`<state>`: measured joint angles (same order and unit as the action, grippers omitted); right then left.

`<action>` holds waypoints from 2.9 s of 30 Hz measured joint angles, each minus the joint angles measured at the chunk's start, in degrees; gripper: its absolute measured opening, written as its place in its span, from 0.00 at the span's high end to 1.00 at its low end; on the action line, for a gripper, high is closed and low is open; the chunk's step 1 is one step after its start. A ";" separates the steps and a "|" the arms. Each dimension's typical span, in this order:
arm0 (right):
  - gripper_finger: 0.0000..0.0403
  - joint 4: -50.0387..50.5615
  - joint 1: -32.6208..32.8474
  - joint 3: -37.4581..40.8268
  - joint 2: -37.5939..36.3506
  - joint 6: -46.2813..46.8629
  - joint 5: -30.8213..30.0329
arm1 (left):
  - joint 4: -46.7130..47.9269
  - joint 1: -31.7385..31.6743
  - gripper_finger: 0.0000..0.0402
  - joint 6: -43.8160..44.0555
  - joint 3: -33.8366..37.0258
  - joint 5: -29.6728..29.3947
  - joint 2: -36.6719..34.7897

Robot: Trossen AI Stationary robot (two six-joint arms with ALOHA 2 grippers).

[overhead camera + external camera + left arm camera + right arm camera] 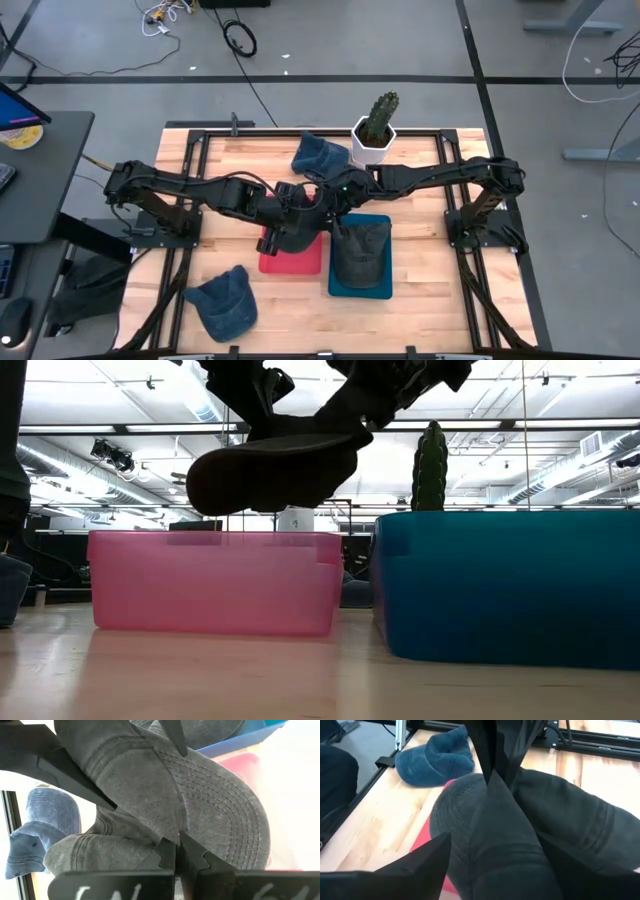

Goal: Pick & Place hat
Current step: Put the black cap into the blue bin

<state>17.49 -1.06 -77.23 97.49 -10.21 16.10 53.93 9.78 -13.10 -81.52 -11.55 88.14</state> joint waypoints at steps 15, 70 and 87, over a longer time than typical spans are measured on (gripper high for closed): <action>0.96 -1.60 0.02 0.00 0.00 3.75 3.85 | -0.07 0.01 0.97 1.75 0.00 -0.58 0.00; 0.97 -11.54 -1.39 31.97 -30.46 -22.10 34.32 | -36.62 -1.38 0.51 7.41 22.27 5.46 -29.76; 0.98 -10.79 -2.35 41.10 -30.10 -27.18 34.35 | -47.08 -6.55 0.52 11.04 31.76 5.46 -32.81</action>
<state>6.70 -3.41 -36.13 67.40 -37.39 50.44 6.86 3.23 -2.06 -49.76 -6.09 55.33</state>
